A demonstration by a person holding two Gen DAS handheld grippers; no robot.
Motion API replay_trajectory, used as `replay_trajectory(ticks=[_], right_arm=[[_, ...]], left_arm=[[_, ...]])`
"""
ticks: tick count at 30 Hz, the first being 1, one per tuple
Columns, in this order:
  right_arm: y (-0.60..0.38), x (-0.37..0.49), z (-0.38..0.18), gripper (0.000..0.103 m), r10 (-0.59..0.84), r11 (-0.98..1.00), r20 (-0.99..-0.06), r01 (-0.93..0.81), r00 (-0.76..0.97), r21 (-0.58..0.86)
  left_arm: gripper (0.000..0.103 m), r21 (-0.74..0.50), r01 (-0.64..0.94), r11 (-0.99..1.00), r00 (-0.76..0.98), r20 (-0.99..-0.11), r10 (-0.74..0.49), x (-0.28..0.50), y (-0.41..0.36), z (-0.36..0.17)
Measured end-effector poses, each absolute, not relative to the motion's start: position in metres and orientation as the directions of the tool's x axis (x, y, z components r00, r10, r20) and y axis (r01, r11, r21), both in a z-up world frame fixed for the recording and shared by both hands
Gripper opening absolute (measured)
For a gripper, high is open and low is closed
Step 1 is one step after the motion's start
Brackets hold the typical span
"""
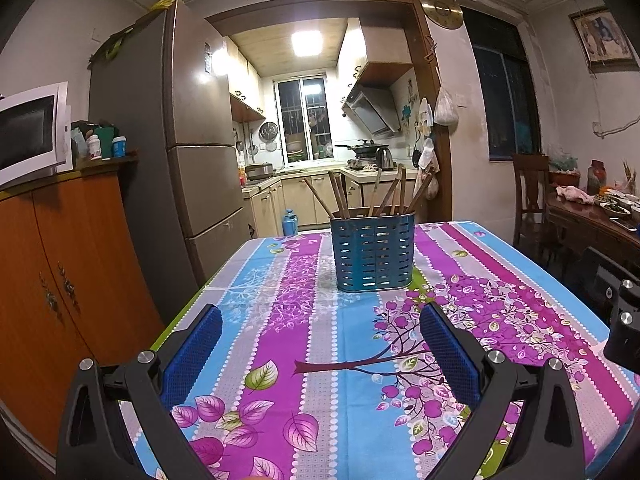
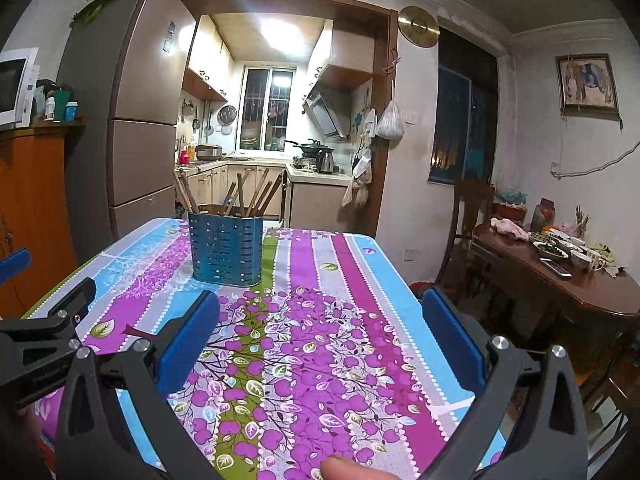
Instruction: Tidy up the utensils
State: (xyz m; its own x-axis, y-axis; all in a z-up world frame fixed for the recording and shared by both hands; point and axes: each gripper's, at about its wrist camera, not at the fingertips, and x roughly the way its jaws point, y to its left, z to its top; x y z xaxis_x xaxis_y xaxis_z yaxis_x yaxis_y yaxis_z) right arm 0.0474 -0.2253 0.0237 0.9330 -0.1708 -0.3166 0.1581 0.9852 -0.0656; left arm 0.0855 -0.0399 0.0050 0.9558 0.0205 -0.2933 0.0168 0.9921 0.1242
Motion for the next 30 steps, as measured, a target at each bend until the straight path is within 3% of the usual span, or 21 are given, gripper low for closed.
replay_trajectory(ticks=[30], right_arm=[[-0.2256, 0.0466, 0.0268, 0.098, -0.166, 0.986, -0.314, 0.152, 0.935, -0.068]], left_arm=[[0.099, 0.141, 0.005, 0.990, 0.960, -0.277, 0.034, 0.0848, -0.0445, 0.0064]])
